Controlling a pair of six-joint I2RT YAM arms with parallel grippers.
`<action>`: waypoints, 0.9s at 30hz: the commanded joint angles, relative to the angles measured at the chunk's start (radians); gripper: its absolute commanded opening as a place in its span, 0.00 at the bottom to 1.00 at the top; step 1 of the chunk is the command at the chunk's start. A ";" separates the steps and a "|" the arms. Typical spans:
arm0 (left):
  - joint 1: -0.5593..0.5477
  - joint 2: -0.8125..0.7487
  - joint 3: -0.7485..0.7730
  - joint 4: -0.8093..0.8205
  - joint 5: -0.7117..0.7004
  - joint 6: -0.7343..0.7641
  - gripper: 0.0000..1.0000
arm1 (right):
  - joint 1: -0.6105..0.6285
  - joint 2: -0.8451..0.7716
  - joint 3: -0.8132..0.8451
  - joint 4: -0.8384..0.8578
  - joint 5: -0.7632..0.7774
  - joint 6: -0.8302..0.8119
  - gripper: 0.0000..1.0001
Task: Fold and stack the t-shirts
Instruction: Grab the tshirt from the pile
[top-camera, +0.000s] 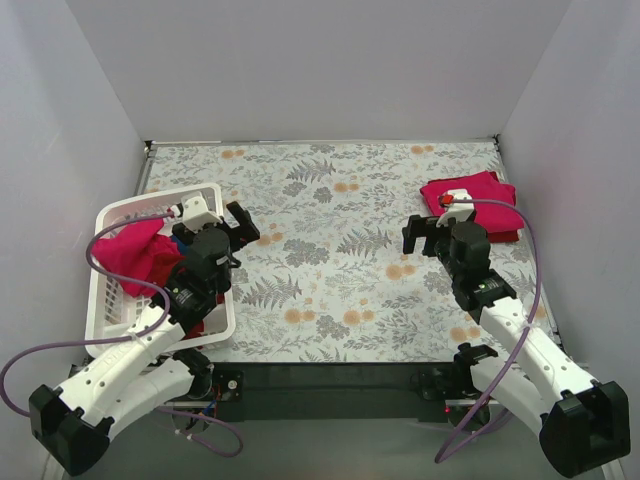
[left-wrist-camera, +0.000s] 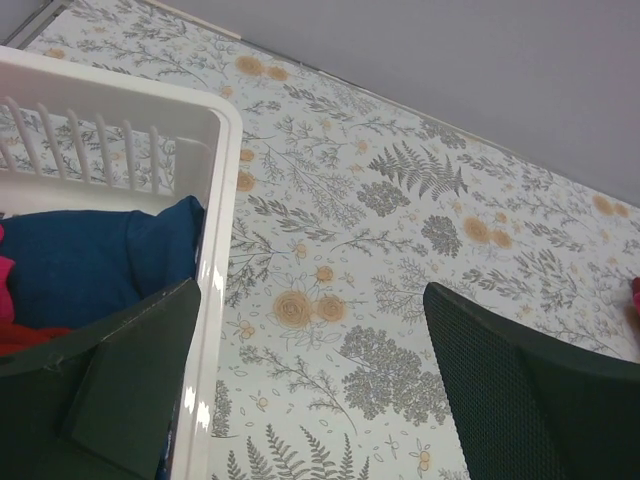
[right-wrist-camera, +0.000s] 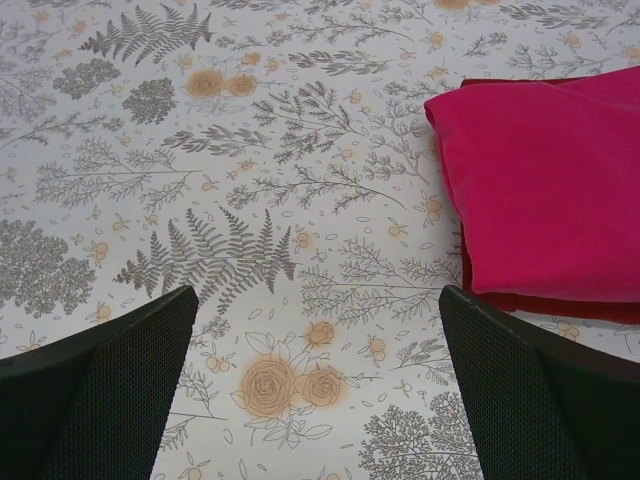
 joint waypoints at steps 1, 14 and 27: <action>-0.004 0.013 -0.001 0.009 -0.051 0.020 0.87 | -0.001 0.013 0.002 0.021 0.052 -0.014 0.98; 0.016 0.043 0.024 0.079 -0.285 0.144 0.98 | -0.001 0.113 0.077 0.022 0.037 0.000 0.98; 0.325 0.234 0.151 -0.158 -0.051 -0.058 0.98 | -0.001 0.157 0.057 0.019 -0.114 0.017 0.98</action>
